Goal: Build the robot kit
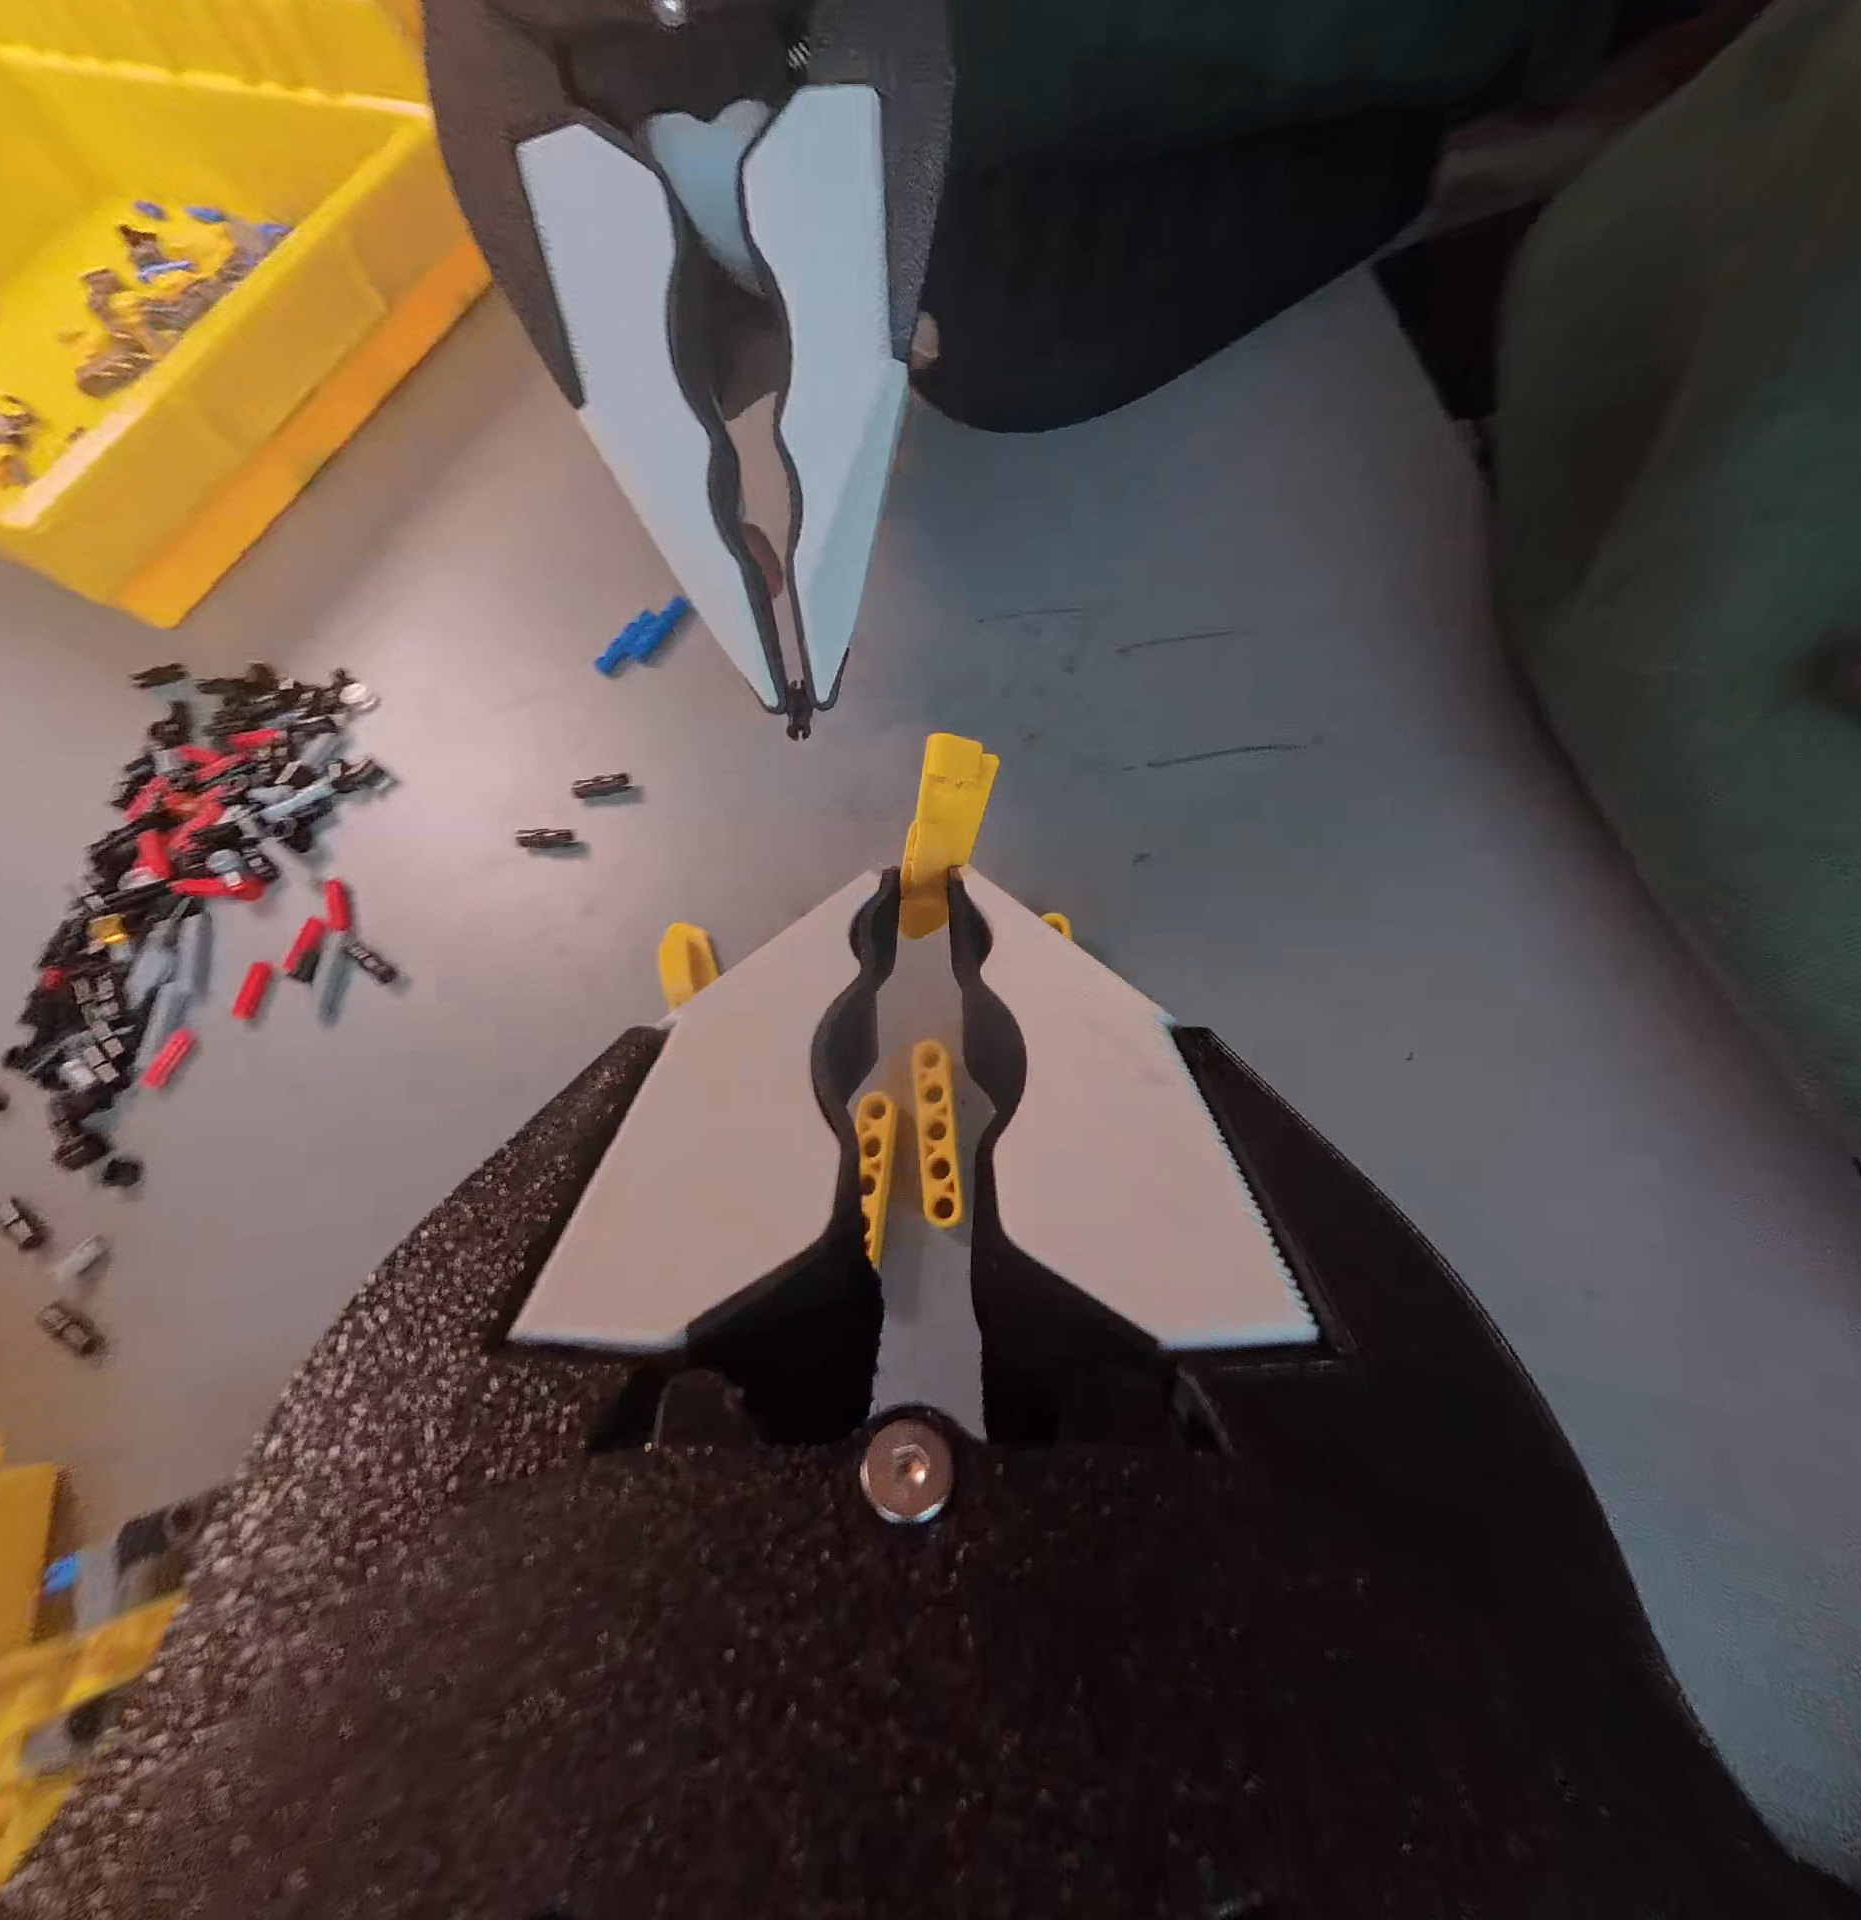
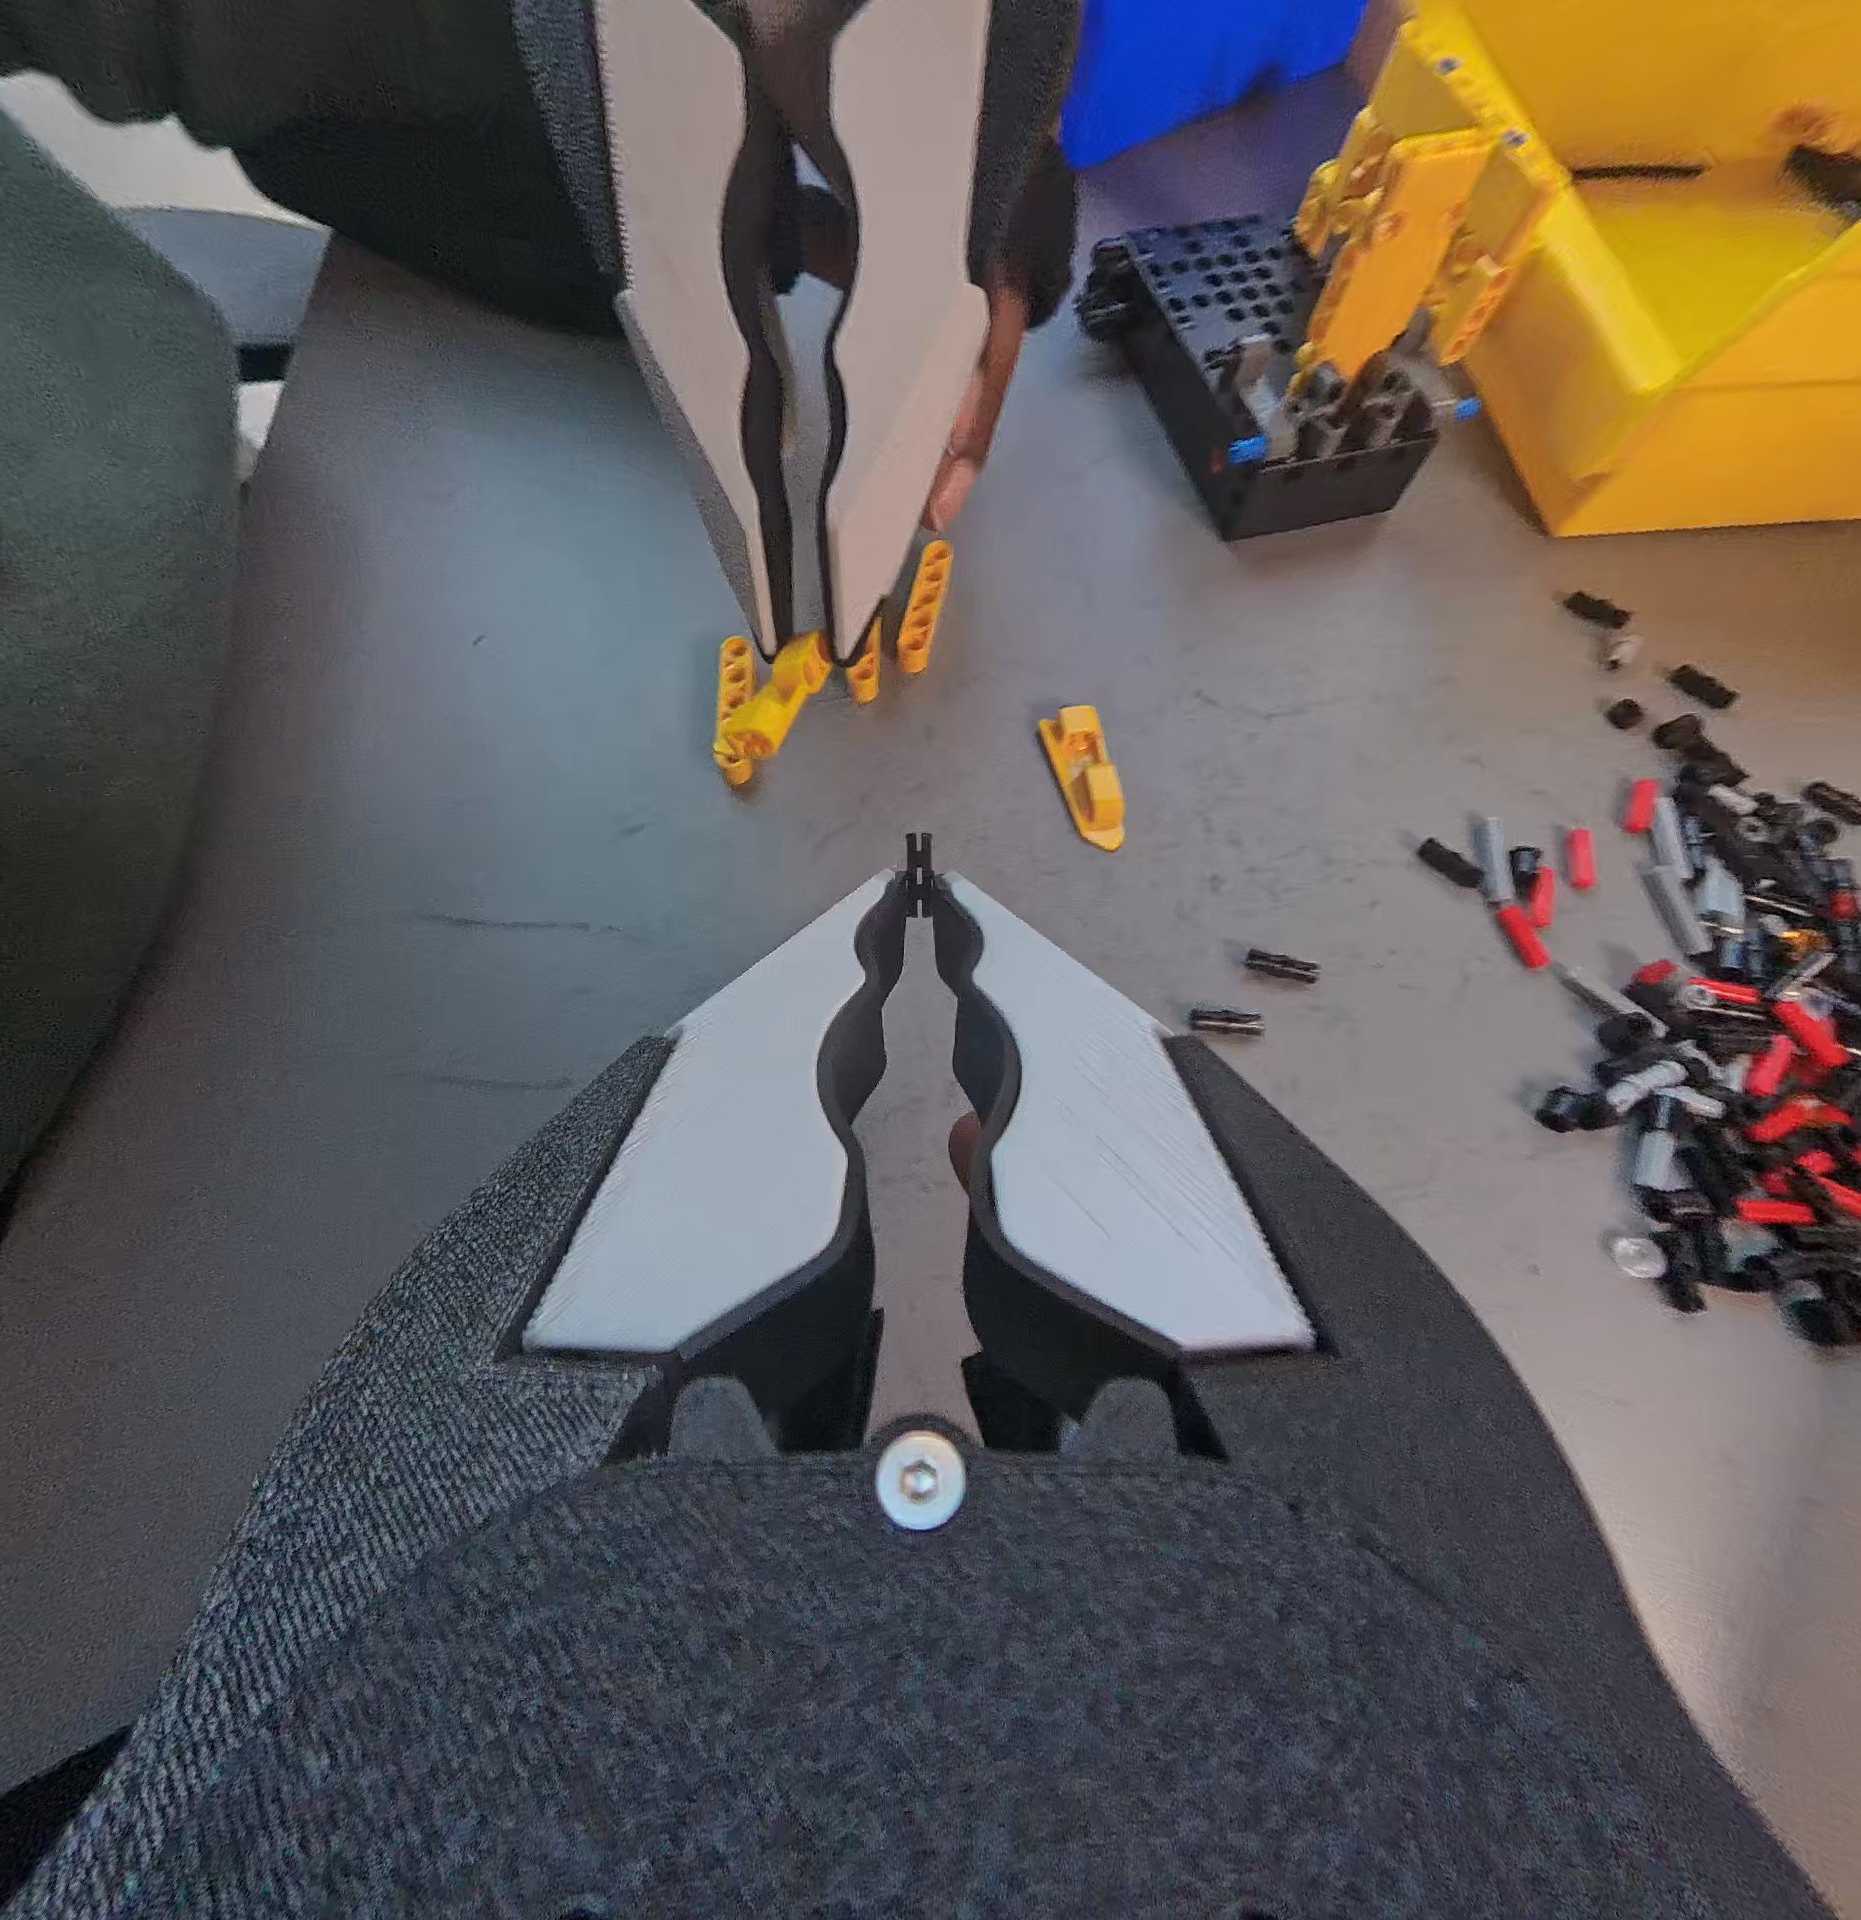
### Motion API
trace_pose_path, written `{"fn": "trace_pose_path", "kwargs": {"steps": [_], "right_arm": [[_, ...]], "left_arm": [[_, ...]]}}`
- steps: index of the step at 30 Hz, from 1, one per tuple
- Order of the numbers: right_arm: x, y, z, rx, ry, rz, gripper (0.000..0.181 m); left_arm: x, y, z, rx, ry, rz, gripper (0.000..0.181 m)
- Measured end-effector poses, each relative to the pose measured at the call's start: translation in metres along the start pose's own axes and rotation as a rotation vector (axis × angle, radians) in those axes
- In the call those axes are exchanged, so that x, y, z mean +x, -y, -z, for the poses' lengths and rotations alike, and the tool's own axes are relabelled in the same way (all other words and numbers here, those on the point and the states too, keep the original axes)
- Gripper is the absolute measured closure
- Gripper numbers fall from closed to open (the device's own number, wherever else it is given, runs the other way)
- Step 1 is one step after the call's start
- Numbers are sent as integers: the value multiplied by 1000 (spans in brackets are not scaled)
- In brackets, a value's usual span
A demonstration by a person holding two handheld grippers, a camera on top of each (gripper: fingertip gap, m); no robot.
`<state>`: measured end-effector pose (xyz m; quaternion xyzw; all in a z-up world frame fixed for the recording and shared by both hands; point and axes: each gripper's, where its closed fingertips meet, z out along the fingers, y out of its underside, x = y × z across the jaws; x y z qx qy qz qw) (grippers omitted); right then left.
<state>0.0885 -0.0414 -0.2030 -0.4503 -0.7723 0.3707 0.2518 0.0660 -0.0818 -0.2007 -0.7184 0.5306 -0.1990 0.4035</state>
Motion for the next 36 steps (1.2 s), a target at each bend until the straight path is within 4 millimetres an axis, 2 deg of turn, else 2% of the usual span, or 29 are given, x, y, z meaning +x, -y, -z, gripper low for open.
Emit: {"fn": "trace_pose_path", "kwargs": {"steps": [3,8,16,29,36], "right_arm": [[-17,-13,-4,-63,77,12,177],[-19,-23,-9,-115,76,25,177],[-4,-22,-8,-104,1,22,177],[1,-26,-13,-113,-26,17,177],[3,-26,-14,-110,-39,16,177]], "left_arm": [[5,-10,-21,-69,-79,-13,173],[0,-15,-34,-105,-95,6,174],[-13,-24,-33,-110,-10,66,174],[-19,-28,-28,-104,45,85,175],[-37,-29,-23,-97,158,98,174]]}}
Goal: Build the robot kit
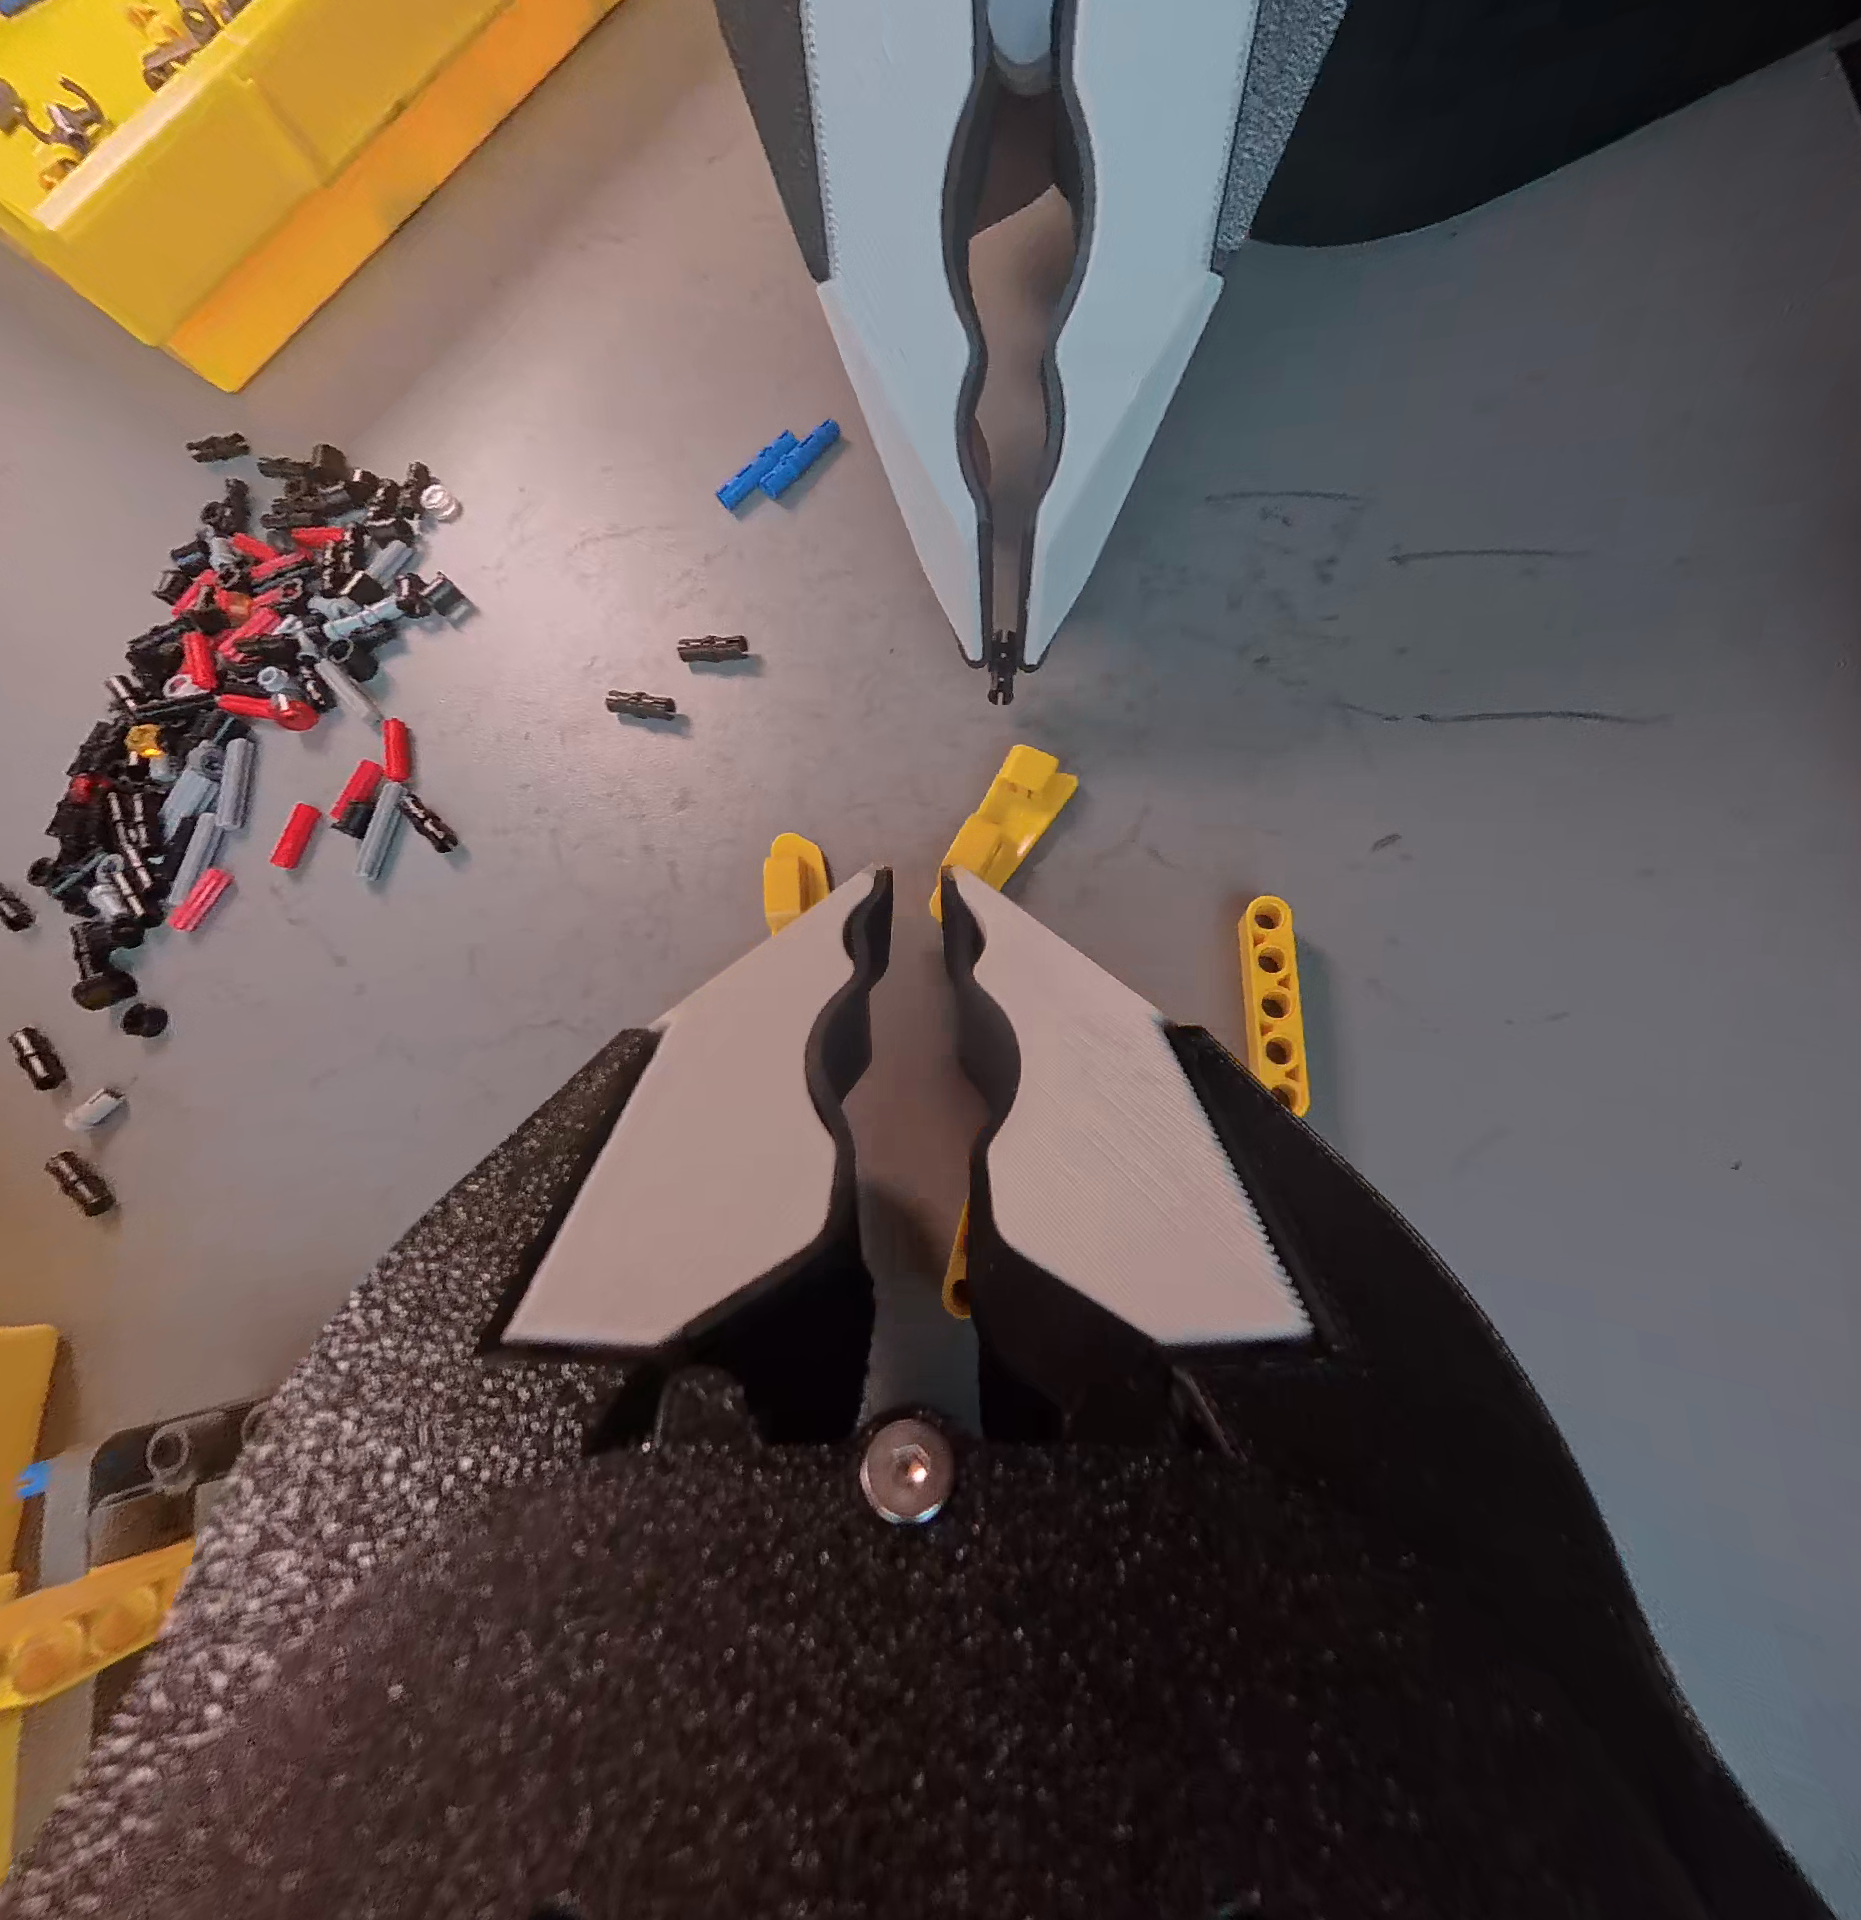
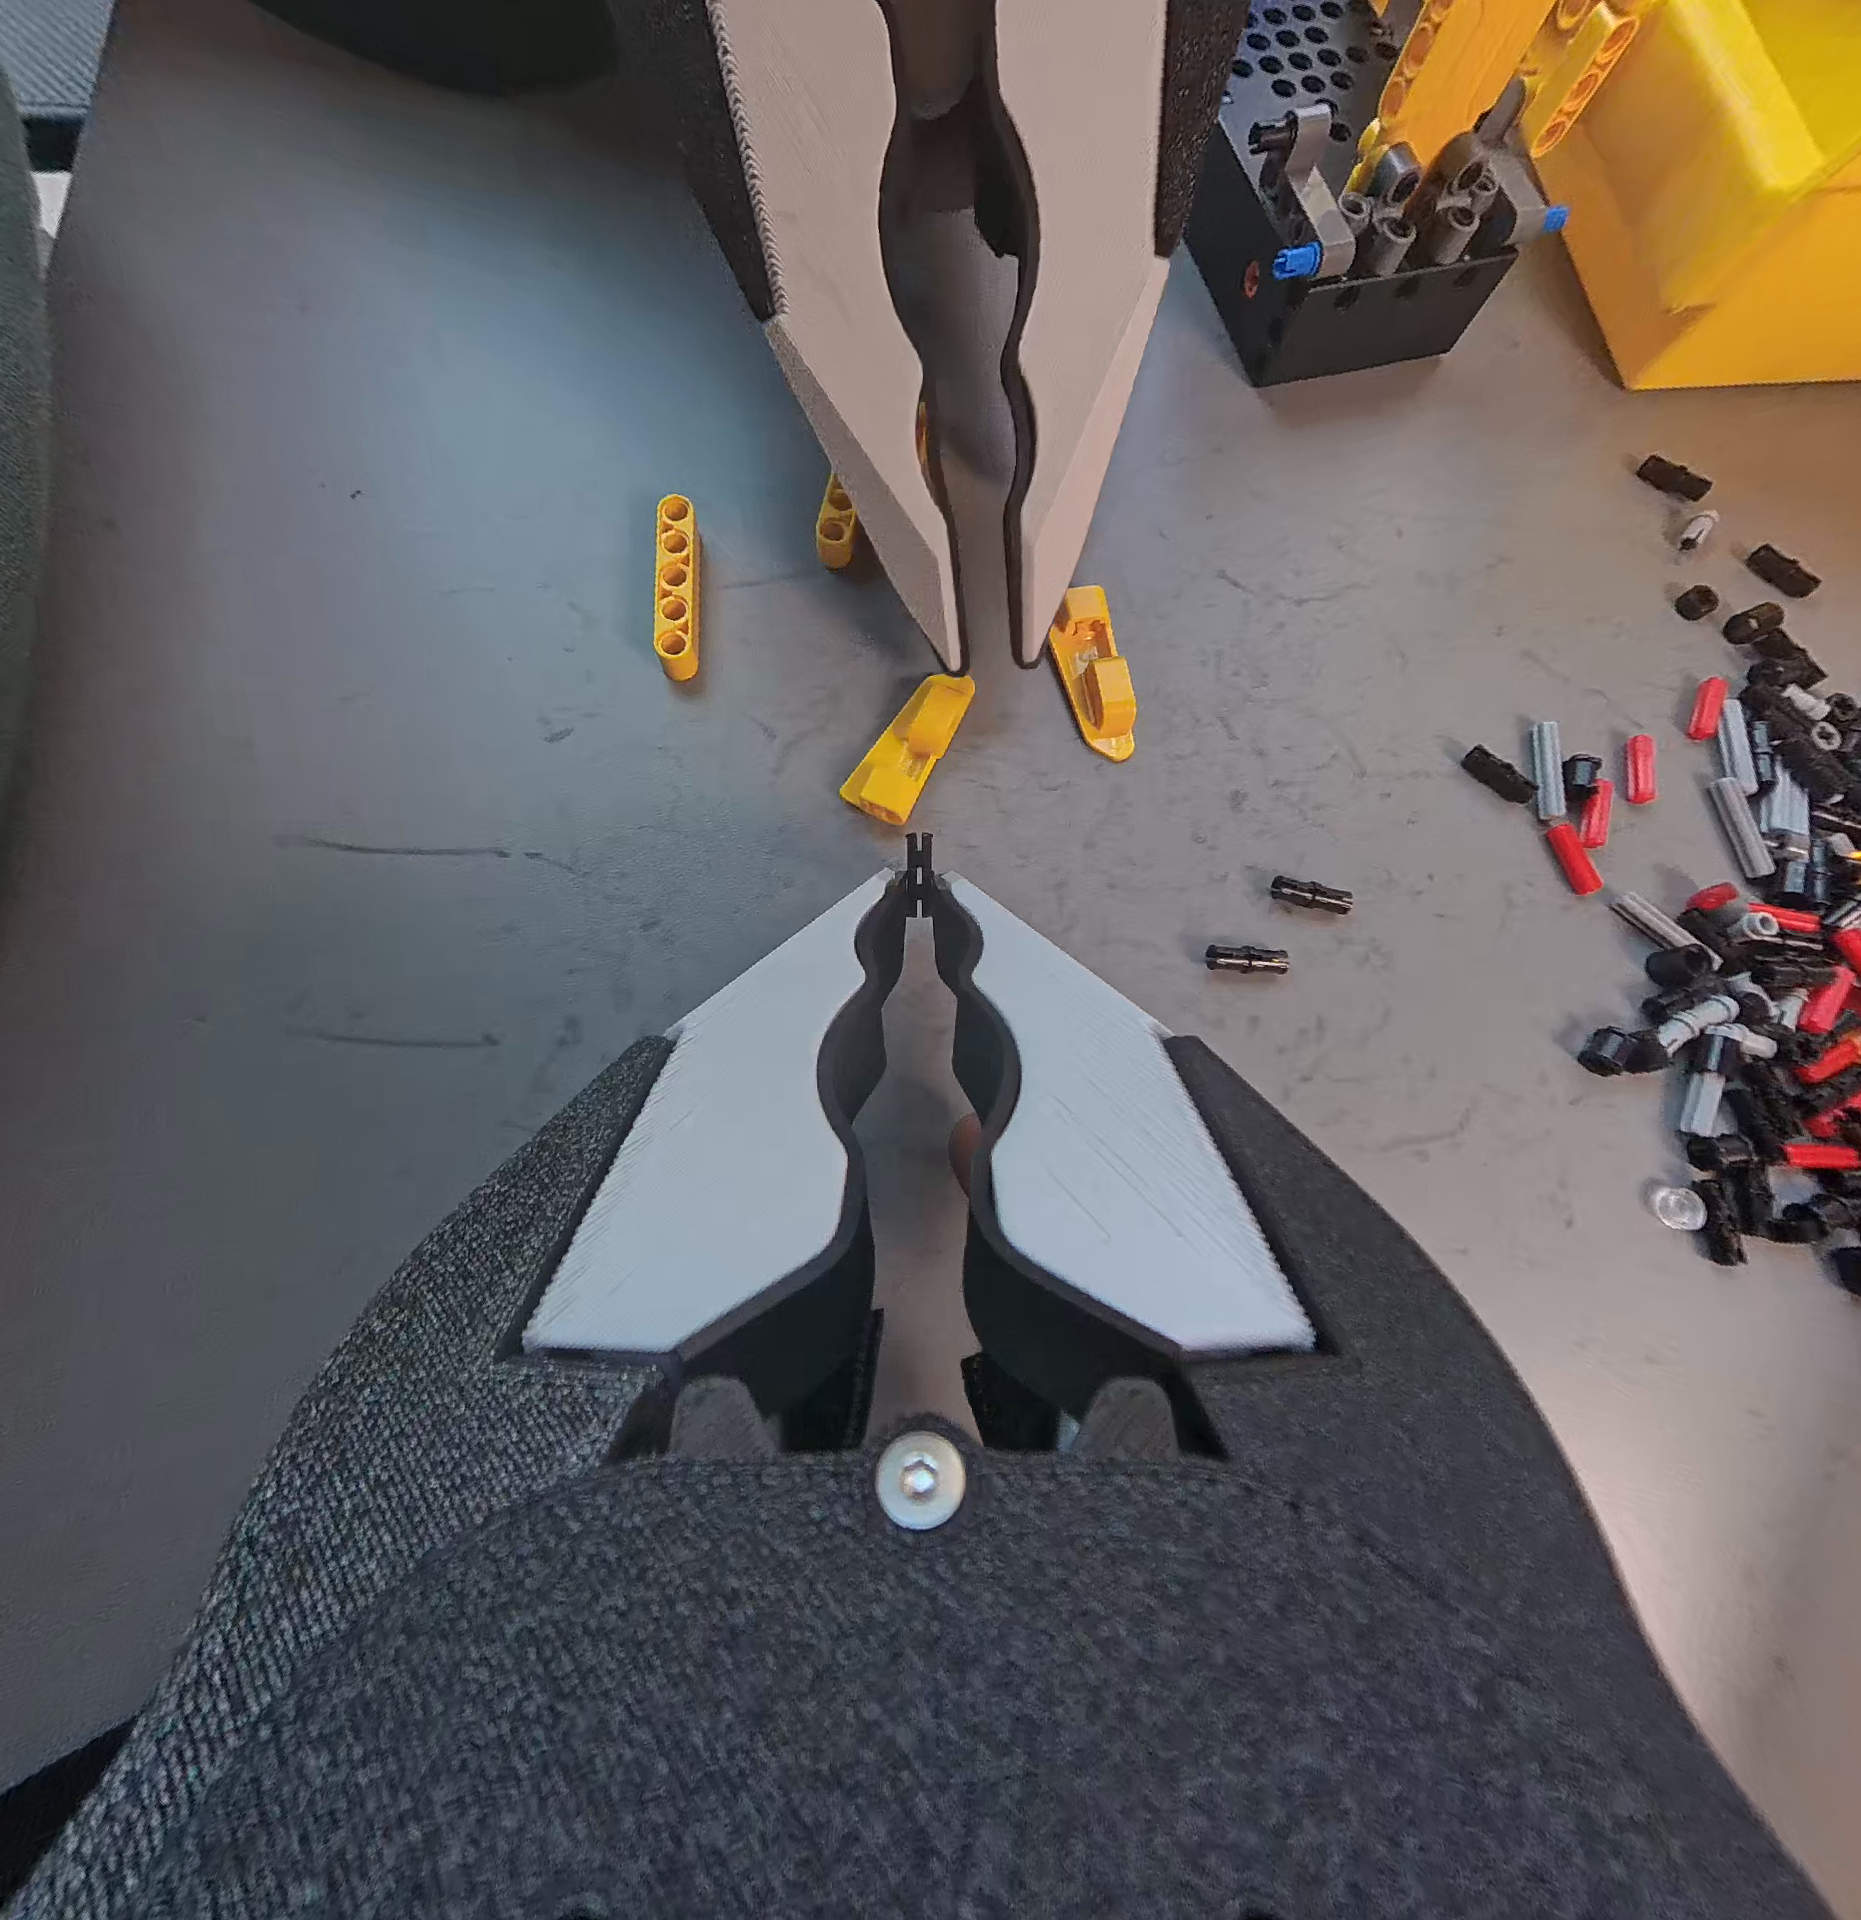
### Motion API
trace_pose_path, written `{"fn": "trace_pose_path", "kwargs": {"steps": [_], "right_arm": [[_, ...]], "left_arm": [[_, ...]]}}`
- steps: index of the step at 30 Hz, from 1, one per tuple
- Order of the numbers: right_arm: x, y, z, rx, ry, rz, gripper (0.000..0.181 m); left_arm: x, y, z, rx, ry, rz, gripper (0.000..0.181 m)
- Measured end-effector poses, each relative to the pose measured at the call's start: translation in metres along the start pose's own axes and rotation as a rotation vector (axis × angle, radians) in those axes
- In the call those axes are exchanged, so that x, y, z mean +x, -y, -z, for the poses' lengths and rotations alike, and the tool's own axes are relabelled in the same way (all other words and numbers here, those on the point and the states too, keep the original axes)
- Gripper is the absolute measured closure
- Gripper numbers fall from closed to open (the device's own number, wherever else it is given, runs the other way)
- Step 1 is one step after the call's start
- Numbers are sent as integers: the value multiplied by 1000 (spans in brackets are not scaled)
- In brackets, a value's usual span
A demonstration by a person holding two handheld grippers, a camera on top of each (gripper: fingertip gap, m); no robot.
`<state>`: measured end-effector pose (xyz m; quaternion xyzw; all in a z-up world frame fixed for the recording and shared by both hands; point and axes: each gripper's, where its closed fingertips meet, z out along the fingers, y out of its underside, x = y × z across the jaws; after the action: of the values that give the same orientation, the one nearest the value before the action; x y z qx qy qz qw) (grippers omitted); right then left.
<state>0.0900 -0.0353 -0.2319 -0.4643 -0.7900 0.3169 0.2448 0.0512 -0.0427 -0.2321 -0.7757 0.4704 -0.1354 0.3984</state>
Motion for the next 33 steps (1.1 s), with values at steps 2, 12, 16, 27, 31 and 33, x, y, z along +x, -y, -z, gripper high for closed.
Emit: {"fn": "trace_pose_path", "kwargs": {"steps": [2,12,16,27,31,33], "right_arm": [[0,0,-1,-1,0,0,177],[8,-1,-2,-28,-52,-10,177],[6,0,-3,-56,-67,4,177],[-7,6,-9,-41,-25,29,177],[-20,14,-13,-17,13,58,177],[-21,15,-12,-12,16,64,177]], "left_arm": [[-7,2,2,11,45,8,174],[17,3,3,-1,-72,15,174],[9,-3,-3,-40,-20,-1,175],[-9,-7,6,-35,52,33,174],[-1,-7,4,-33,9,34,175],[2,-7,3,-34,-2,37,174]]}}
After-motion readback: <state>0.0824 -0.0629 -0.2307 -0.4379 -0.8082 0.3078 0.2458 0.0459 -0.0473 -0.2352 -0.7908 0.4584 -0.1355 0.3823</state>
